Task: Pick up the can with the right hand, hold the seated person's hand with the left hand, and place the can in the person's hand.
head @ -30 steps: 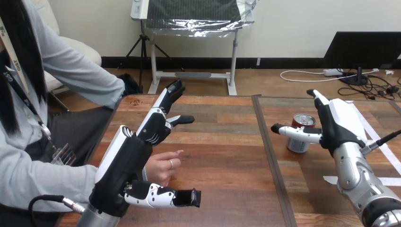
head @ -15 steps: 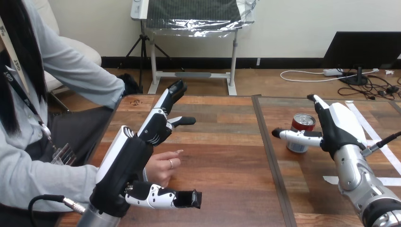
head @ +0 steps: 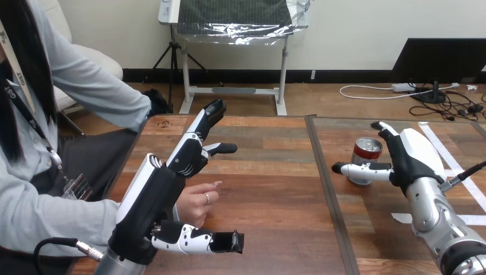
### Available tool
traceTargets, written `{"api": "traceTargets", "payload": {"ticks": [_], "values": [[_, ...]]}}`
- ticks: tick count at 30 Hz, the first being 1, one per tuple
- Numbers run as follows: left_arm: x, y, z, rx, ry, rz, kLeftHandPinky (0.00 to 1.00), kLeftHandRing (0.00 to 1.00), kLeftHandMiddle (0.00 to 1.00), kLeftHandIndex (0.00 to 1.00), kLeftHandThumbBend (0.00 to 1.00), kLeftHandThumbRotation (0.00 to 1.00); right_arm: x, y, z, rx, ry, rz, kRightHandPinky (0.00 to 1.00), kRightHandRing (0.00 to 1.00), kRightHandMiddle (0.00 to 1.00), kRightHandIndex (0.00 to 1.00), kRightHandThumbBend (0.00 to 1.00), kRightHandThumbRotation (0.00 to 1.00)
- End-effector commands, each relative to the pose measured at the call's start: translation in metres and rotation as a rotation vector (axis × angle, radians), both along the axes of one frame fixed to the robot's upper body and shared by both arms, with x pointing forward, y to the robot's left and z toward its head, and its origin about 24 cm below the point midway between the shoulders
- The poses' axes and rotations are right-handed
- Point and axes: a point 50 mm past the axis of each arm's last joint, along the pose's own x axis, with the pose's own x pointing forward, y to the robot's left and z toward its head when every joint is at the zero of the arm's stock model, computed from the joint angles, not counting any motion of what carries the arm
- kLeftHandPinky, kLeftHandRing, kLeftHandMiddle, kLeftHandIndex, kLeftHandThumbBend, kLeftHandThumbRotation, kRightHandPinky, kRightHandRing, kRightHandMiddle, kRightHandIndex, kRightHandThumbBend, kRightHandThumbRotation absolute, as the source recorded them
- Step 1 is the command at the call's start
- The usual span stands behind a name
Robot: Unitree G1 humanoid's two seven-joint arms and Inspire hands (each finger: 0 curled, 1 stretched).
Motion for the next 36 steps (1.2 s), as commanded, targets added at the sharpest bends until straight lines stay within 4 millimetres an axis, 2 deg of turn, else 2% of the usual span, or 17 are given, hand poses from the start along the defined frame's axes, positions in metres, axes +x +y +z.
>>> {"api": "traceTargets", "payload": {"ticks": [1,15,26,36], "values": [[0.0052,-0.0004,0.0144,-0.004,-0.082,0.004,0.79,0.99,1.00,0.98,1.00,0.47,0.0214,0.0027,0.0317,-0.016,-0.078,0.013,0.92,0.91,0.89,0.91,0.98,0.42],[0.0041,-0.0012,0.0160,-0.005,-0.088,-0.002,0.79,0.99,1.00,0.98,1.00,0.47,0.0198,0.0017,0.0267,-0.041,-0.025,0.015,0.90,0.88,0.86,0.88,0.95,0.35],[0.0030,-0.0011,0.0164,-0.005,-0.089,-0.005,0.79,0.98,1.00,0.98,1.00,0.47,0.0173,0.0010,0.0225,-0.075,-0.001,0.026,0.86,0.84,0.83,0.85,0.97,0.35],[0.0024,-0.0002,0.0164,0.004,-0.094,0.000,0.79,0.98,1.00,0.98,1.00,0.48,0.0173,0.0023,0.0219,-0.064,0.002,0.032,0.85,0.80,0.81,0.81,0.93,0.29]]}}
